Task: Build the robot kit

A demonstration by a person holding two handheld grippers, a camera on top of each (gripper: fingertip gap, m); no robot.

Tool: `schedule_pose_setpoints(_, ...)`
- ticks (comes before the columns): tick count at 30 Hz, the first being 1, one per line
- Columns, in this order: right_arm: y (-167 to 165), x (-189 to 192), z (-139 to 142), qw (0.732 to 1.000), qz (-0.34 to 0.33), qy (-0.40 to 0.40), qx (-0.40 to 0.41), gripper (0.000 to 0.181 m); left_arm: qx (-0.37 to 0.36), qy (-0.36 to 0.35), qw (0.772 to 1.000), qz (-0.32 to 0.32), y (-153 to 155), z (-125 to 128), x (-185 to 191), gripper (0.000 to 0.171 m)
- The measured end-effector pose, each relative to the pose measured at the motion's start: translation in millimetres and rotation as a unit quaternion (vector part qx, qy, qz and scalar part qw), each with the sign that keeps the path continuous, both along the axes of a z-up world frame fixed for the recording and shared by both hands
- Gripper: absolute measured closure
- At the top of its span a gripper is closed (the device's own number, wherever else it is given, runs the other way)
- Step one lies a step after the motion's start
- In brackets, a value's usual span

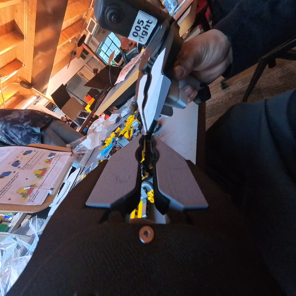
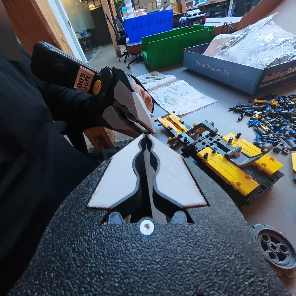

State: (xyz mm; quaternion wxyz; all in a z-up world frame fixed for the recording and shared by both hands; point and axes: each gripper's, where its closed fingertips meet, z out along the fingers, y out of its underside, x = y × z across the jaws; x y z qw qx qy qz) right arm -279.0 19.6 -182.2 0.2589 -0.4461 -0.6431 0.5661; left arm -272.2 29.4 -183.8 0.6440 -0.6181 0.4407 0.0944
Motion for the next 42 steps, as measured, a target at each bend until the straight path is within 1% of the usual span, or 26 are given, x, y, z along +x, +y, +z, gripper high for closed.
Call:
schedule_pose_setpoints(4, 3.8, -3.0, -3.2, 1.000, -0.015, -0.009, 0.017, 0.181, -0.013, -0.001, 1.000, 0.015, 4.5, -4.7, -3.2, 0.168)
schedule_pose_setpoints(9, 6.7, -4.2, -2.1, 1.000, -0.023, -0.006, 0.014, 0.181, -0.029, -0.016, 0.999, 0.026, 7.3, -4.4, -4.8, 0.167)
schedule_pose_setpoints(18, 11.0, -3.8, -5.1, 0.999, -0.033, -0.007, 0.016, 0.181, -0.045, -0.030, 0.998, 0.029, 11.2, -8.1, -4.4, 0.167)
schedule_pose_setpoints(21, 12.6, -4.1, -4.7, 0.999, -0.035, -0.006, 0.011, 0.181, -0.053, -0.038, 0.998, 0.027, 12.4, -9.5, -3.3, 0.161)
schedule_pose_setpoints(24, 12.8, -4.5, -5.2, 0.999, -0.035, -0.009, 0.009, 0.181, -0.053, -0.043, 0.997, 0.027, 13.3, -9.1, -4.2, 0.163)
schedule_pose_setpoints(31, 17.4, -3.4, -0.9, 0.999, -0.047, 0.002, 0.016, 0.181, -0.065, -0.051, 0.996, 0.031, 13.9, -11.6, -6.5, 0.158)
schedule_pose_setpoints(37, 30.2, 0.6, 3.4, 0.995, -0.081, 0.020, 0.053, 0.181, -0.094, -0.095, 0.990, 0.037, 12.8, -8.9, -11.5, 0.154)
schedule_pose_setpoints(42, 27.0, 0.2, 1.2, 0.991, -0.090, 0.027, 0.098, 0.181, -0.115, -0.132, 0.984, 0.030, 12.4, -5.5, -12.7, 0.155)
